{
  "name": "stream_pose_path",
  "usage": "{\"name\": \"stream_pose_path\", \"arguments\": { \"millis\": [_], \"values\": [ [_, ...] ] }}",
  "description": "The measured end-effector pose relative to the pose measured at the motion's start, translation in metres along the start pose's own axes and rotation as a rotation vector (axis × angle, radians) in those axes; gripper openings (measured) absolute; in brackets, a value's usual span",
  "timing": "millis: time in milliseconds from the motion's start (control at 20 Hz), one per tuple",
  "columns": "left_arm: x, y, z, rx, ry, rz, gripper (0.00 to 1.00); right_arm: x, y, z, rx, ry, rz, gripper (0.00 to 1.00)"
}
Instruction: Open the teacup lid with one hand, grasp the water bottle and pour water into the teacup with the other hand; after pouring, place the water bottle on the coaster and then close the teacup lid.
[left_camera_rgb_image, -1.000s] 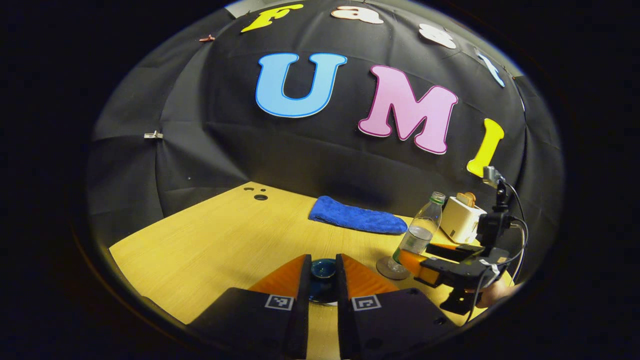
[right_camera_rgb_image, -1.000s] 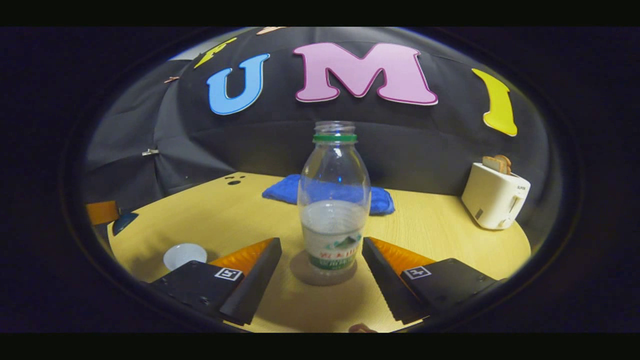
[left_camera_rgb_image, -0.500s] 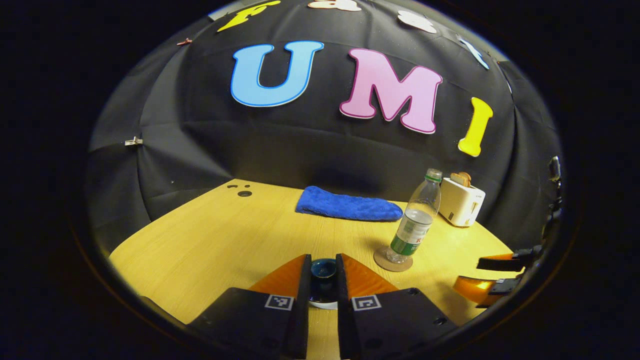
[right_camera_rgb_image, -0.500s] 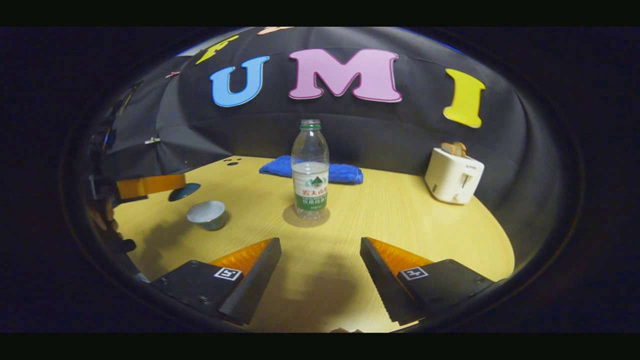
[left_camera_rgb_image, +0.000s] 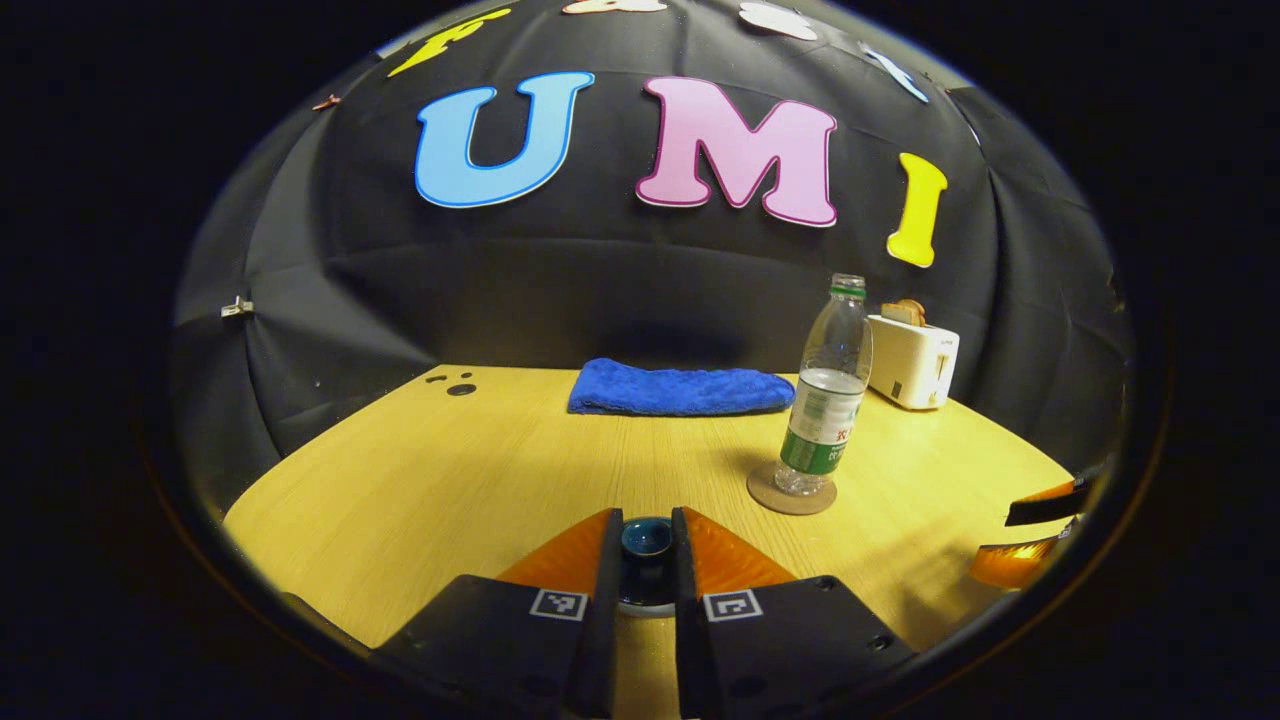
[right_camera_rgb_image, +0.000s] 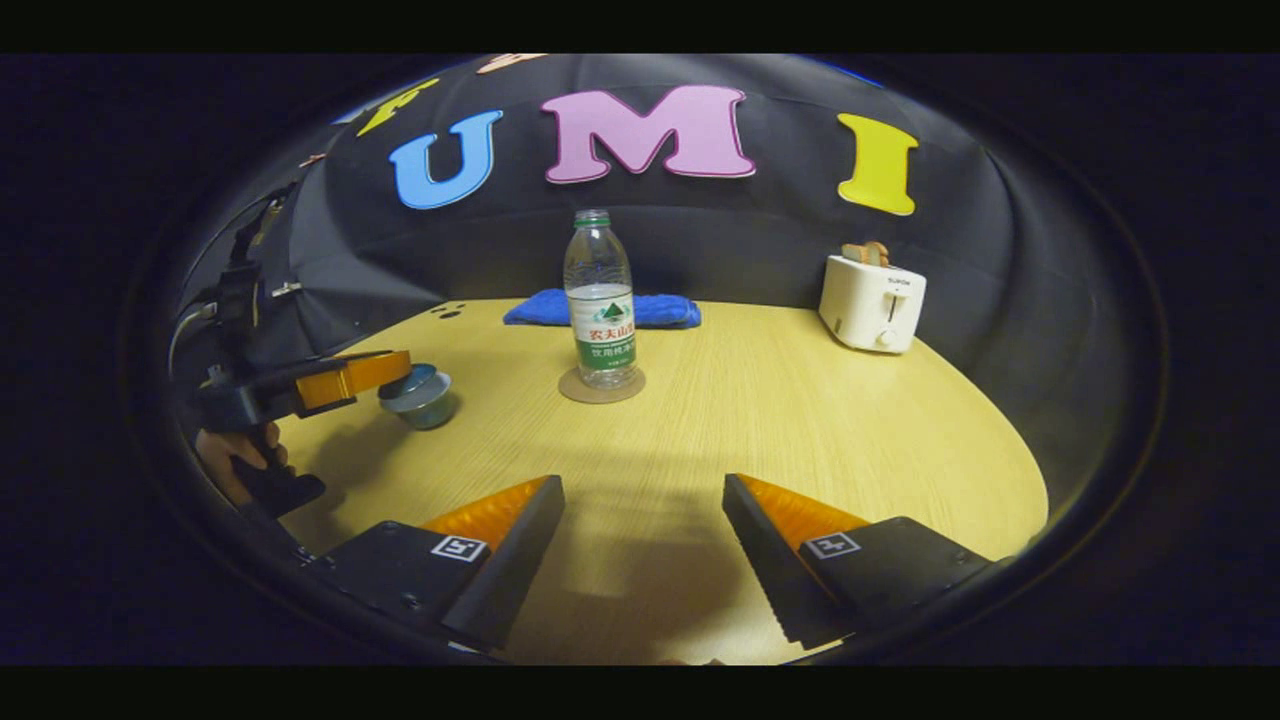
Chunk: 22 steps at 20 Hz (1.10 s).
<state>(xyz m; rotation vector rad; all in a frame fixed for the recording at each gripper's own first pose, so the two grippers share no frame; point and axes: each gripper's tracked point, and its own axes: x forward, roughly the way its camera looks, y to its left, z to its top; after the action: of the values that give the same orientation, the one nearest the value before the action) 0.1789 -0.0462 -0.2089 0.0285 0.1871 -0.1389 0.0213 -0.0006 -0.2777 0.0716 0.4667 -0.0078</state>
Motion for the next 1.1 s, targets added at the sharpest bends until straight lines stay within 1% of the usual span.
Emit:
{"name": "stream_pose_path", "arguments": {
  "millis": [50, 100, 150, 200, 250, 300, 350, 400, 450, 500, 600, 700, 750, 800, 850, 900, 1050, 1100],
  "values": [
    [0.001, 0.0, -0.002, 0.008, 0.001, -0.008, 0.24, -0.001, 0.004, -0.001, 0.001, 0.003, 0.006, 0.99],
    [0.002, -0.001, -0.003, 0.02, -0.001, -0.011, 0.28, -0.001, 0.006, -0.001, 0.0, 0.002, 0.009, 0.99],
    [0.003, -0.001, -0.004, 0.031, 0.0, -0.015, 0.24, -0.002, 0.007, -0.003, -0.004, 0.001, 0.011, 0.99],
    [0.003, -0.002, -0.006, 0.04, 0.001, -0.018, 0.28, -0.001, 0.009, -0.003, -0.007, 0.004, 0.016, 0.99],
    [0.003, -0.003, -0.007, 0.048, 0.001, -0.022, 0.29, -0.001, 0.011, -0.005, -0.007, 0.009, 0.021, 0.99],
    [0.004, -0.004, -0.007, 0.055, -0.003, -0.021, 0.26, -0.001, 0.013, -0.006, -0.007, 0.013, 0.024, 0.99],
    [0.005, -0.004, -0.009, 0.063, -0.001, -0.019, 0.26, -0.001, 0.014, -0.007, -0.008, 0.013, 0.024, 0.99],
    [0.006, -0.004, -0.011, 0.07, 0.0, -0.019, 0.29, -0.001, 0.015, -0.007, -0.011, 0.011, 0.024, 0.99],
    [0.006, -0.006, -0.011, 0.078, -0.001, -0.017, 0.27, -0.001, 0.015, -0.007, -0.017, 0.007, 0.021, 0.99],
    [0.006, -0.006, -0.01, 0.09, -0.005, -0.012, 0.31, 0.0, 0.013, -0.007, -0.034, 0.002, 0.014, 0.99],
    [0.007, -0.005, -0.011, 0.112, -0.007, -0.002, 0.32, 0.0, 0.011, -0.01, -0.056, 0.003, 0.005, 0.99],
    [0.005, -0.006, -0.011, 0.111, -0.01, -0.002, 0.34, 0.001, 0.011, -0.011, -0.046, 0.005, 0.006, 0.99],
    [0.005, -0.003, -0.009, 0.108, -0.013, 0.005, 0.41, 0.001, 0.011, -0.01, -0.04, 0.003, 0.005, 0.99],
    [0.002, -0.002, -0.008, 0.104, -0.015, 0.007, 0.41, 0.001, 0.01, -0.008, -0.036, 0.002, 0.002, 0.99],
    [0.0, 0.0, -0.004, 0.101, -0.021, 0.013, 0.58, 0.001, 0.011, -0.003, -0.032, -0.005, 0.0, 0.99],
    [-0.005, 0.002, 0.002, 0.098, -0.028, 0.016, 0.64, -0.001, 0.011, 0.004, -0.03, -0.012, 0.001, 0.99],
    [-0.026, 0.012, 0.028, 0.094, -0.049, 0.038, 0.89, -0.006, 0.008, 0.035, -0.037, -0.056, -0.007, 0.99],
    [-0.035, 0.015, 0.039, 0.091, -0.056, 0.047, 0.92, -0.009, 0.007, 0.051, -0.039, -0.077, -0.011, 0.99]
  ]
}}
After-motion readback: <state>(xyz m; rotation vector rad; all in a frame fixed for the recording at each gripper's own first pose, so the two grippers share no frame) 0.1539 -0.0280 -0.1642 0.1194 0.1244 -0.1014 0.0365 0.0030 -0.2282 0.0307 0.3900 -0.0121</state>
